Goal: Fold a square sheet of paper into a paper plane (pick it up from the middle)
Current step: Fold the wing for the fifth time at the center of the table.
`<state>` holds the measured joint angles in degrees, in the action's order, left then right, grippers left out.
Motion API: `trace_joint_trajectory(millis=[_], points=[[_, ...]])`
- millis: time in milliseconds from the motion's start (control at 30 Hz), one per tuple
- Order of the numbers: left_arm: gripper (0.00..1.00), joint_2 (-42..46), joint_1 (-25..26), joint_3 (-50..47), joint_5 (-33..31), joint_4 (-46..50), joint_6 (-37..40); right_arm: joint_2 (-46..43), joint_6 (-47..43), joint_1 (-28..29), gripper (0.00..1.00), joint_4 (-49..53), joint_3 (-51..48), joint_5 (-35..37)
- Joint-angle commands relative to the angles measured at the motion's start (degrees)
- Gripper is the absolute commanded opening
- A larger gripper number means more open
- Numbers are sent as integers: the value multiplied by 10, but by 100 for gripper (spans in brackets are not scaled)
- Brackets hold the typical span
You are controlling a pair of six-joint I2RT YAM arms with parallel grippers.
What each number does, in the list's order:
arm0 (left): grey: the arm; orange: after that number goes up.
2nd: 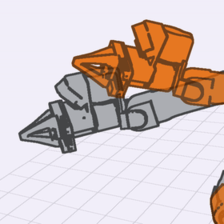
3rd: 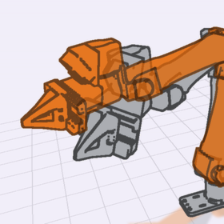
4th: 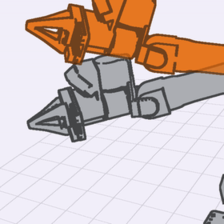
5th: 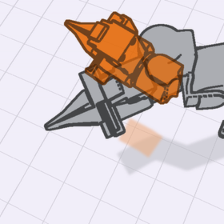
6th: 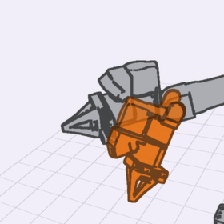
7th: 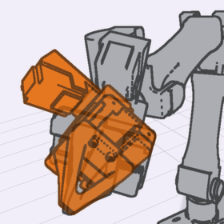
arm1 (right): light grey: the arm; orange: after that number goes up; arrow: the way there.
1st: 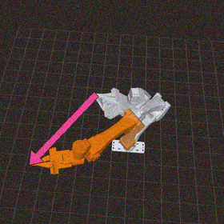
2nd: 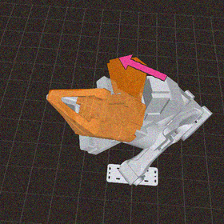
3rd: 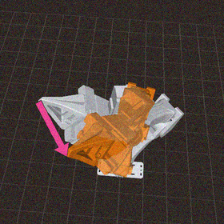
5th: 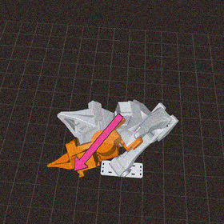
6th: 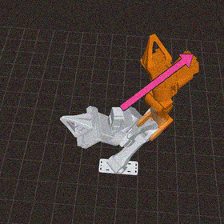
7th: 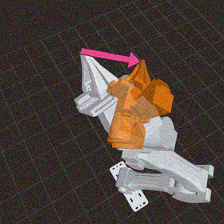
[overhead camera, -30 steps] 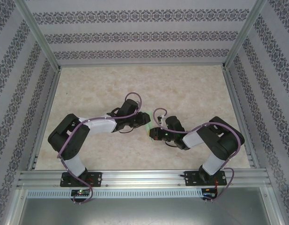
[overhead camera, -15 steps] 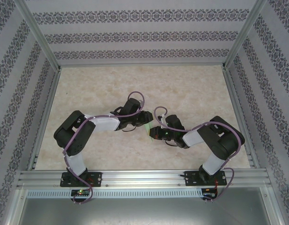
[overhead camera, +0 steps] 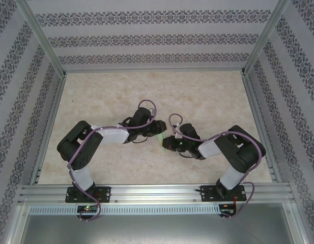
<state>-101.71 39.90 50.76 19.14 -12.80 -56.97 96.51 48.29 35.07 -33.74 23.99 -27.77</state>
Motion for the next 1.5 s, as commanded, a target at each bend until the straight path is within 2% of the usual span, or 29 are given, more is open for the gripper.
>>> trace_joint_trajectory(millis=[0, 133, 400, 667, 867, 967, 1167, 1267, 1333, 1400, 1467], points=[[43, 43, 6, -23, -27, -30, 12, 15, 17, 1, 0, 8, -9, -5], [43, 60, 6, -57, -30, -73, 3, 16, 7, 0, 0, 0, -11, -4], [41, 19, 6, -33, -10, -68, 9, 14, 19, 0, 0, -11, -22, 9], [41, -24, 7, -22, 12, -110, 1, 16, 18, -1, 0, -5, -19, 3], [42, -49, 8, -36, 4, -124, -11, 10, 19, 0, 0, 2, -16, 3], [41, -57, 10, -41, -5, -119, -10, 1, 18, -1, 6, 20, -11, 5], [41, -45, 14, -72, -21, -107, 3, -40, 1, 1, 8, 87, 0, 24], [41, -49, 14, -65, -14, -108, 12, -56, -5, 4, 13, 118, 5, 28], [41, -54, 14, -58, -9, -110, 12, -68, -9, 6, 13, 131, 9, 22], [41, -56, 14, -52, -12, -100, 12, -86, -12, 7, 21, 153, 9, 31], [41, -53, 15, -56, -17, -101, 10, -107, -21, 6, 20, 178, 8, 39]])
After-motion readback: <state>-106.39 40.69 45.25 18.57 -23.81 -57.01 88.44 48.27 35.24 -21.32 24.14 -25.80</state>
